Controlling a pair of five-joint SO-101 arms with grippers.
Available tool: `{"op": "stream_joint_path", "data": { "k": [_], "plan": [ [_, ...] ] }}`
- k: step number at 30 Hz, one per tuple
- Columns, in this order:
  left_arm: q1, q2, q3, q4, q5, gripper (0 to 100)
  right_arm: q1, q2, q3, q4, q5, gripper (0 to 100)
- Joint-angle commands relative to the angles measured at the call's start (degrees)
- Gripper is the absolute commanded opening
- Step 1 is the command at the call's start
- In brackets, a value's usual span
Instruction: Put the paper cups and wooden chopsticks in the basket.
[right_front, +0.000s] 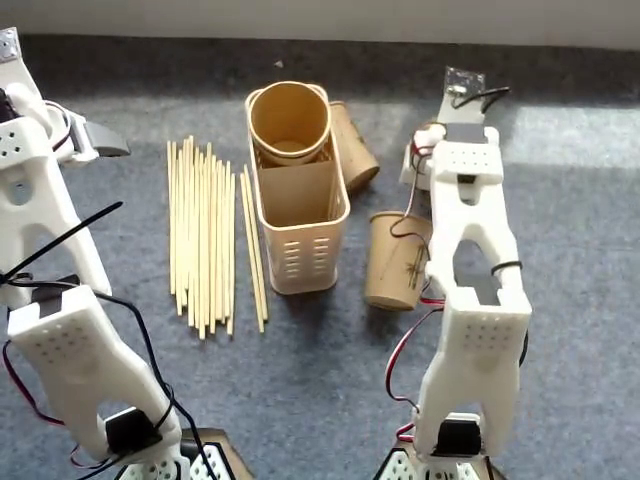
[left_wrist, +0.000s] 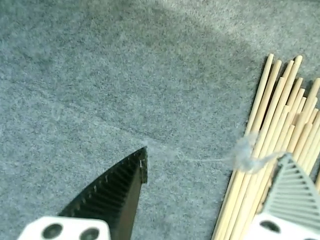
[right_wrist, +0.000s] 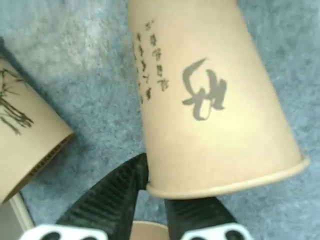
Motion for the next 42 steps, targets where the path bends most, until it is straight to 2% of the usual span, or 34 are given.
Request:
{"op": "stream_joint_path", "data": {
  "k": [1, 4, 8, 11, 14, 15, 17, 20, 23, 25, 28, 32, 38, 42],
  "plan": [
    [1.0, -0.5, -0.1, 0.0, -0.4, 39, 1.5, -1.3, -5.1, 0.2, -0.6, 0.5],
    [1.0, -0.4, 0.0, 0.0, -0.4, 39, 4.9, -1.3, -11.6, 1.4, -0.2, 0.5],
    [1.0, -0.4, 0.0, -0.1, -0.4, 39, 9.1, -1.3, -26.9, 10.0, 1.3, 0.5],
    [1.0, -0.4, 0.7, -0.4, -0.4, 39, 8.6, -1.4, -43.3, 21.6, 11.0, 0.5],
    [1.5, -0.4, 2.3, -0.5, -0.4, 39, 3.8, -1.5, -59.8, 36.4, 19.8, 0.5],
    [1.9, -0.4, 2.9, -0.9, -0.4, 39, 2.3, -2.0, -62.5, 35.6, 22.2, 0.5],
    [2.6, -0.5, 5.1, -2.1, -0.3, 39, 1.2, -5.8, -58.5, 35.7, 24.0, 0.5],
    [2.9, -0.5, 6.5, -3.3, -0.4, 39, -3.3, -15.7, -45.0, 35.6, 26.4, 0.5],
    [4.0, -0.9, 6.0, -6.7, -0.6, 39, -11.1, -26.9, -31.0, 35.5, 27.0, 0.5],
    [5.6, -1.9, 4.2, -8.3, -0.7, 39, -16.9, -33.7, -26.9, 35.3, 27.0, 0.5],
    [8.3, -5.1, -2.5, -5.0, -4.1, 39, -24.5, -40.4, -23.0, 35.3, 27.0, 0.5],
    [12.6, -10.8, -14.2, 1.6, -6.0, 40, -25.6, -41.0, -19.4, 35.2, 26.9, 0.5],
    [23.3, -19.8, -29.4, 7.1, -6.1, 39, -27.9, -41.0, -18.3, 35.2, 26.5, 0.5],
    [28.4, -26.2, -28.4, 7.8, -6.1, 39, -28.8, -41.0, -18.3, 35.2, 26.5, 0.5]
  ]
}}
